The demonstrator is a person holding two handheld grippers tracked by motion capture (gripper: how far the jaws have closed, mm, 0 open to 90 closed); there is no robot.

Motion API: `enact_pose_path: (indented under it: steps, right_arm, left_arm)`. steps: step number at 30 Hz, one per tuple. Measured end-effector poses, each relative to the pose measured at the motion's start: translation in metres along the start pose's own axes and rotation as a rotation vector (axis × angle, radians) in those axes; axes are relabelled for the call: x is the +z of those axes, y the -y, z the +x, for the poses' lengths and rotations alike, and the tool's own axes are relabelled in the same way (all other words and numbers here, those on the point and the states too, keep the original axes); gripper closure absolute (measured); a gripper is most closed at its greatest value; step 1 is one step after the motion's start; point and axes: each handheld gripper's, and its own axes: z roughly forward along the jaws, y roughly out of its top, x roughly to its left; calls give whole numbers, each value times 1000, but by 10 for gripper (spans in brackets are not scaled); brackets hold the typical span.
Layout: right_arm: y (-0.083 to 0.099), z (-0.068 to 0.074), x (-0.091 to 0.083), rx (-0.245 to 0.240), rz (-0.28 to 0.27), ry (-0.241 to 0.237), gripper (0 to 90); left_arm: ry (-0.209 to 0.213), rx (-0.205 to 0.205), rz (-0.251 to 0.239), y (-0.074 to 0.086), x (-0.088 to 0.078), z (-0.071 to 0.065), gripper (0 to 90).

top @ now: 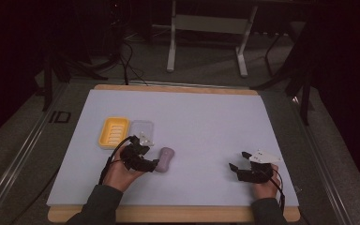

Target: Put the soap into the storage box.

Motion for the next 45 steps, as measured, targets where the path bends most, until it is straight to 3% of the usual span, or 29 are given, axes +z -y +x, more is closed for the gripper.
enact_pose_path:
  steps: [13,15,23,36,45]
  right_arm:
    - [0,0,-1,1,-4,1,244]
    - [0,0,-1,1,-5,0,244]
    - [0,0,-1,1,-4,1,244]
    - [0,-1,-1,4,-13,-5,239]
    - [0,-1,-1,2,-11,-8,239]
  left_arm:
    - [14,2,29,-16,8,-4,334]
    - [-4,-3,38,-18,12,-6,318]
    - [10,-7,76,-23,22,-8,255]
    - [-11,-14,108,-34,42,-18,171]
    - [-9,-13,140,-35,59,-20,162]
